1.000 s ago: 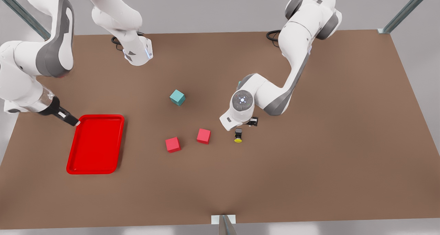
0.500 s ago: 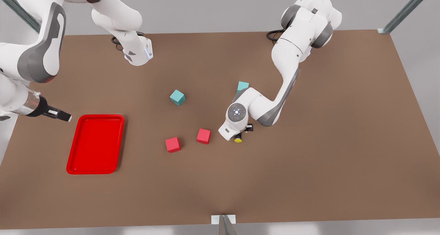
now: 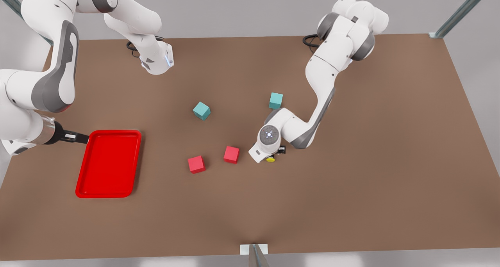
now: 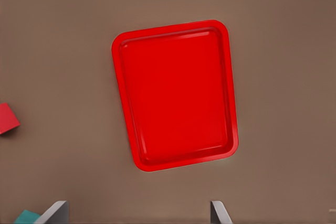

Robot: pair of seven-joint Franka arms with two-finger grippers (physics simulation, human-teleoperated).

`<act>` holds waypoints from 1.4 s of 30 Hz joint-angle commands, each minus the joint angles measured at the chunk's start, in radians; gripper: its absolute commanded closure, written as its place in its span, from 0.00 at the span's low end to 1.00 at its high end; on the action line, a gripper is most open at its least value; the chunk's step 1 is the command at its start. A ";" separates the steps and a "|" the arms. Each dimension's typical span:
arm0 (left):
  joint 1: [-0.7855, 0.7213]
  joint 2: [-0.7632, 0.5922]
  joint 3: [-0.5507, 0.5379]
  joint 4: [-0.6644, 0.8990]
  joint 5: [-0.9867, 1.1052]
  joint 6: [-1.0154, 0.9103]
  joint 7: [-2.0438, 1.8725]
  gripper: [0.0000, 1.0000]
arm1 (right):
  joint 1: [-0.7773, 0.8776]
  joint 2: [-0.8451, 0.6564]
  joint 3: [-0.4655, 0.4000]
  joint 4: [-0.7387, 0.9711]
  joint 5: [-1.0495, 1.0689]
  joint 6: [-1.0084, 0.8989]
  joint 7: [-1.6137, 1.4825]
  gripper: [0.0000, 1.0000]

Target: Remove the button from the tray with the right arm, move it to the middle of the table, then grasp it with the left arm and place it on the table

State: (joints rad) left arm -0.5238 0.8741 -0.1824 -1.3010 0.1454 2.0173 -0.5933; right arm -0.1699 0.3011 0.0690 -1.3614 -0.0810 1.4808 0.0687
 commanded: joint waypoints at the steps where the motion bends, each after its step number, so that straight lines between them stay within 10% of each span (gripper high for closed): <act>1: 0.001 0.002 0.000 -0.026 0.005 0.069 0.070 0.00 | 0.000 0.000 0.000 -0.001 0.000 -0.007 -0.069 0.00; 30: -0.008 -0.027 0.006 -0.189 0.026 0.193 -0.022 0.00 | 0.003 0.012 0.002 -0.002 -0.019 -0.022 -0.067 0.00; 36: -0.002 -0.032 0.004 -0.187 0.025 0.190 -0.034 0.58 | 0.016 0.012 0.002 -0.002 -0.029 -0.031 -0.067 0.00; 42: 0.030 -0.067 0.003 -0.158 0.023 0.078 0.001 0.62 | 0.016 0.029 0.002 -0.005 -0.032 -0.028 -0.067 0.00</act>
State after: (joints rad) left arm -0.4991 0.8140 -0.1795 -1.4601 0.1796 2.1556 -0.6154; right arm -0.1536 0.3283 0.0704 -1.3674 -0.1126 1.4540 0.0077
